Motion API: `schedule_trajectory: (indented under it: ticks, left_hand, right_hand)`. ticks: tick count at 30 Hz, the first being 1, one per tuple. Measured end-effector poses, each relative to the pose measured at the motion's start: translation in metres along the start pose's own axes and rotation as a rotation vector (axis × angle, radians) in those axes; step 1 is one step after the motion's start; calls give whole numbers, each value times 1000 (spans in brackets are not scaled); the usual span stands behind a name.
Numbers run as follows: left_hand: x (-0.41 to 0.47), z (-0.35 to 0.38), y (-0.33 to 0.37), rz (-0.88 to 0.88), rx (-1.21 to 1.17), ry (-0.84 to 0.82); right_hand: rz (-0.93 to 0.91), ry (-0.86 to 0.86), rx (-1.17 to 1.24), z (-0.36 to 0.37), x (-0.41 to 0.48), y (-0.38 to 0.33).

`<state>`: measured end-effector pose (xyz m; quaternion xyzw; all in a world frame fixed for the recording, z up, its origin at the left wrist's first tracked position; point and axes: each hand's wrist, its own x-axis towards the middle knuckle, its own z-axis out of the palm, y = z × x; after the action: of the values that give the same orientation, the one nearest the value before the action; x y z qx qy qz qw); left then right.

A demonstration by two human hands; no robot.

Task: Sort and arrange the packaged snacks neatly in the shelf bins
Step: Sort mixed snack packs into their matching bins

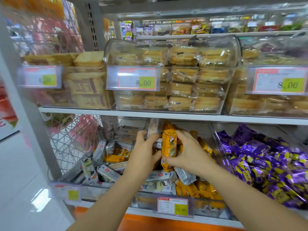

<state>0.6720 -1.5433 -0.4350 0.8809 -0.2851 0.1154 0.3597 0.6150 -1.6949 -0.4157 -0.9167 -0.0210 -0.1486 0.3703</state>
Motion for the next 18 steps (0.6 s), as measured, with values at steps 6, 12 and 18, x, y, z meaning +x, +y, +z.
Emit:
schedule_trajectory:
  ticks: [6,12,18]
  left_hand:
    - [-10,-9,-3,-124,-369,258]
    - [-14,-25,-36,-339,-776,382]
    - [-19,-50,-77,-683,-1157,326]
  right_hand:
    - [-20,-6,112,11,11,-22]
    - [-108,-116,66,51,31,-51]
    - [-134,-135,-396,82,57,-91]
